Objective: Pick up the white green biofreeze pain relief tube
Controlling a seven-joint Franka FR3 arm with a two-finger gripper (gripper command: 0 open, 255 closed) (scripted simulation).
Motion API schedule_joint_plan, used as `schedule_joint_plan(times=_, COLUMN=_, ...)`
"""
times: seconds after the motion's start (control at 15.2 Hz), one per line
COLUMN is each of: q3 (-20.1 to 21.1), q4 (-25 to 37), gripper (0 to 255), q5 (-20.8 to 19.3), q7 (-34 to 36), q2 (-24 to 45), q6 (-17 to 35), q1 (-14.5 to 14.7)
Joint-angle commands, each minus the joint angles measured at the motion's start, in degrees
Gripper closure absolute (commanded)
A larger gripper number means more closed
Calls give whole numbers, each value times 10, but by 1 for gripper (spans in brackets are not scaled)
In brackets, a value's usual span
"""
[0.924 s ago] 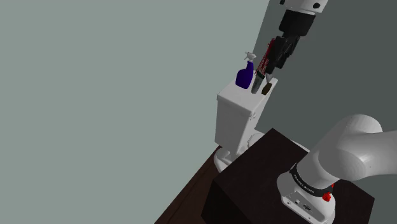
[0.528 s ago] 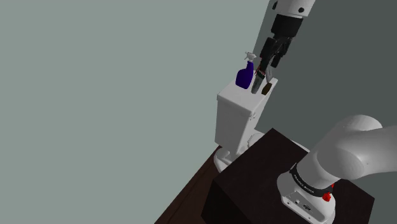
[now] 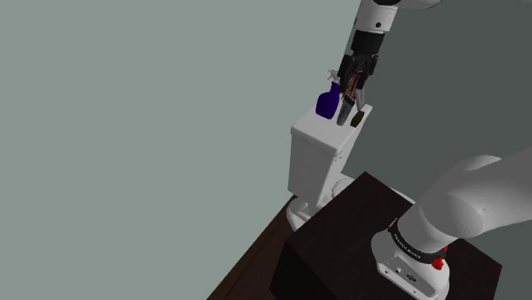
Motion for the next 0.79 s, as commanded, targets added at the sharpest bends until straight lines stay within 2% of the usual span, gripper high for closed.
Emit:
schedule_joint_plan(times=0.0, q3=-13, q4=18, gripper=0, q5=-4, q7=-5, q2=38, q6=11, q1=-8)
schedule_joint_plan(times=0.73, q3=-79, q4=159, gripper=0, q5=1, q7=-39, q2=260, q6=37, q1=-54)
